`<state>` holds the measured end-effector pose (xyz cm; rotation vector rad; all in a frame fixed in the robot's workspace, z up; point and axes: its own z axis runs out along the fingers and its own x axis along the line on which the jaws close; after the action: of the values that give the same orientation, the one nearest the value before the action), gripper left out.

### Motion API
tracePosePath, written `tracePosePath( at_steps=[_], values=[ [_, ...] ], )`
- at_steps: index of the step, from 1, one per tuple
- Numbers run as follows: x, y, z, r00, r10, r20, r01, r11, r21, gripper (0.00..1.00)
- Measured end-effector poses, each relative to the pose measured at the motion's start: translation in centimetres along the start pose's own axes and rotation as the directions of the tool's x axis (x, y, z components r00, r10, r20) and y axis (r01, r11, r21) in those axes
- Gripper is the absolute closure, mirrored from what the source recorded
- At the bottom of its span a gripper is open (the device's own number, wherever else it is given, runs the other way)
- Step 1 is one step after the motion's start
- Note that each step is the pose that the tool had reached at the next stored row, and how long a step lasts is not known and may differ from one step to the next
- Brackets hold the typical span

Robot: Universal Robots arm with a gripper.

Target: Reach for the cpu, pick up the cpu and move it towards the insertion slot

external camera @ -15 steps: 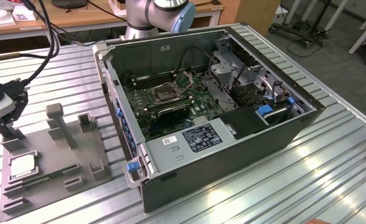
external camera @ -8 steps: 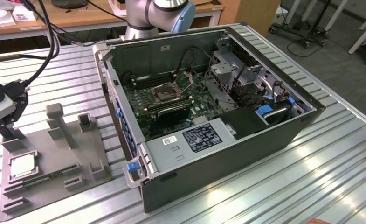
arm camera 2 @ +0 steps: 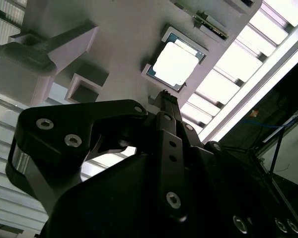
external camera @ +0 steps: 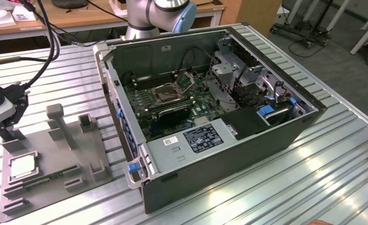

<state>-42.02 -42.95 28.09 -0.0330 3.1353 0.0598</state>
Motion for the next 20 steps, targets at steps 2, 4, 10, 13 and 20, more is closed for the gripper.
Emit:
tracePosePath(
  at_steps=[2, 4, 10, 13, 20],
  values=[
    [0.04, -0.15, 0.12, 1.0000, 0.000, 0.0000, 0.000, 1.0000, -0.0001, 0.89],
    [0.07, -0.31, 0.27, 1.0000, 0.000, 0.0000, 0.000, 1.0000, -0.0001, 0.89],
    [0.23, -0.82, 0.92, 1.0000, 0.000, 0.0001, 0.000, 1.0000, -0.0001, 0.89],
    [0.47, -0.89, 1.26, 1.0000, 0.000, 0.0000, 0.000, 1.0000, -0.0001, 0.89],
    [0.85, -1.03, 2.33, 1.0000, 0.000, 0.0000, 0.000, 1.0000, -0.0001, 0.89]
  ],
)
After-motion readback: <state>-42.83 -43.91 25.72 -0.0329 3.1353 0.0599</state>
